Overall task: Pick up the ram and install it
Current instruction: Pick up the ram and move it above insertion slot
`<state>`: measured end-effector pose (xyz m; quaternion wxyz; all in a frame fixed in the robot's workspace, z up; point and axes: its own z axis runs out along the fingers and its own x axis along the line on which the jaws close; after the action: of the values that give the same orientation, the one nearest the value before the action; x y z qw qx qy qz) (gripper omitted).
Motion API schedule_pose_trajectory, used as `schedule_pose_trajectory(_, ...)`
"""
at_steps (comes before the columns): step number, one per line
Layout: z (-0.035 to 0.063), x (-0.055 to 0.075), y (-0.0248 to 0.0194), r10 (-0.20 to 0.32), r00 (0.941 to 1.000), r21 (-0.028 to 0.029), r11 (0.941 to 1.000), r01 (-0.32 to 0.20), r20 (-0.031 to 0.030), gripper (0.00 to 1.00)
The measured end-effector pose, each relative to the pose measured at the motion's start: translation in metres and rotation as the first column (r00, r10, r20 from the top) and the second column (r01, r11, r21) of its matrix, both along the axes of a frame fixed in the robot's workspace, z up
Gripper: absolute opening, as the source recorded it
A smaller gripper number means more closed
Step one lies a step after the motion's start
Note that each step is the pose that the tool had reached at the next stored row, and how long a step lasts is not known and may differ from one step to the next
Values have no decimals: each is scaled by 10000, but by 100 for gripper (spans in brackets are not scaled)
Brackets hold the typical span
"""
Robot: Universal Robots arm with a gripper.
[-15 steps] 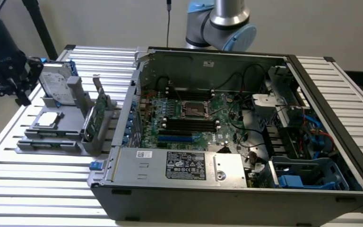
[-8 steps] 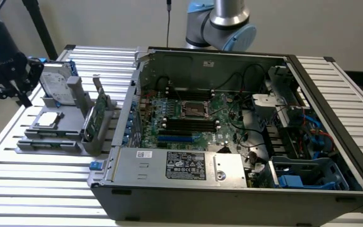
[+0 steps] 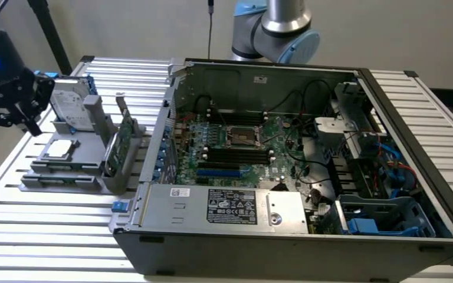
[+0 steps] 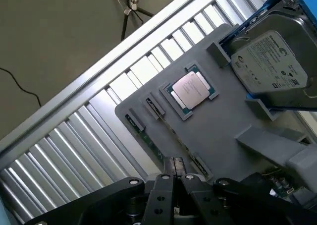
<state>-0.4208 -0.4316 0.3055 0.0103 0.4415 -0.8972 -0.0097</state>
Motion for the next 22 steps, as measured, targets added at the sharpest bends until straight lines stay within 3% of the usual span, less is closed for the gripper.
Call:
schedule_pose_trajectory(5,-35,0,0,903,9959,0,9959,-903,0,11)
schedule_pose_trajectory(11,-78,0,0,1981,9802,0,9802,-1981,0,11)
schedule_pose_trajectory(17,-121,0,0,3036,9528,0,9528,-3036,0,11)
schedule_pose_trajectory(22,-158,0,0,3888,9213,0,9213,-3888,0,11)
